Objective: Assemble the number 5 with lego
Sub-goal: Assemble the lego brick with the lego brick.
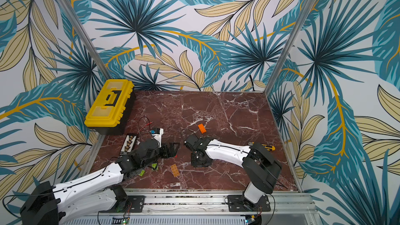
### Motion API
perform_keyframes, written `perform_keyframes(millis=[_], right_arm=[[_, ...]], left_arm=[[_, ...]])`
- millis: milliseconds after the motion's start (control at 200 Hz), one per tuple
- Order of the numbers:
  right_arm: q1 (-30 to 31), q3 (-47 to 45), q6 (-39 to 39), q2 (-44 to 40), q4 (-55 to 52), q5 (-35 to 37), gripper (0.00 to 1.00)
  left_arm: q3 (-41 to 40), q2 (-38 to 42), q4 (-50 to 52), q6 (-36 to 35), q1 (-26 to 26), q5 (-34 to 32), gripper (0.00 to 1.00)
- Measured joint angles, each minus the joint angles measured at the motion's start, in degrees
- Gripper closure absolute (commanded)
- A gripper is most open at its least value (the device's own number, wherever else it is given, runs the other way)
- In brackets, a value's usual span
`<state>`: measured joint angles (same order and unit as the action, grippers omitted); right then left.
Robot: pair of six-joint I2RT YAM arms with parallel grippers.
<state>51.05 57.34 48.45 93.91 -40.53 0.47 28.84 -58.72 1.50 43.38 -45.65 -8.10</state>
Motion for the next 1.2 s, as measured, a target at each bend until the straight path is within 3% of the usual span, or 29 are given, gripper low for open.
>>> perform_keyframes(millis=[611, 951, 1202], right_arm=[[0.39, 2.93, 0.0, 4.04, -2.95, 1.05, 0.8], [0.48, 2.34, 0.79, 4.44, -2.38, 1.01, 0.83], [0.48, 0.48, 1.09, 1.75, -0.04, 1.2, 0.66]], left_arm=[[-0.48, 0.15, 0.37, 1.05, 0.0, -1.95, 0.0], [-2.89, 3.98, 1.33, 2.49, 0.0, -4.98, 0.0], [-3.06, 4.61, 1.55, 2.51, 0.0, -5.42, 0.0]])
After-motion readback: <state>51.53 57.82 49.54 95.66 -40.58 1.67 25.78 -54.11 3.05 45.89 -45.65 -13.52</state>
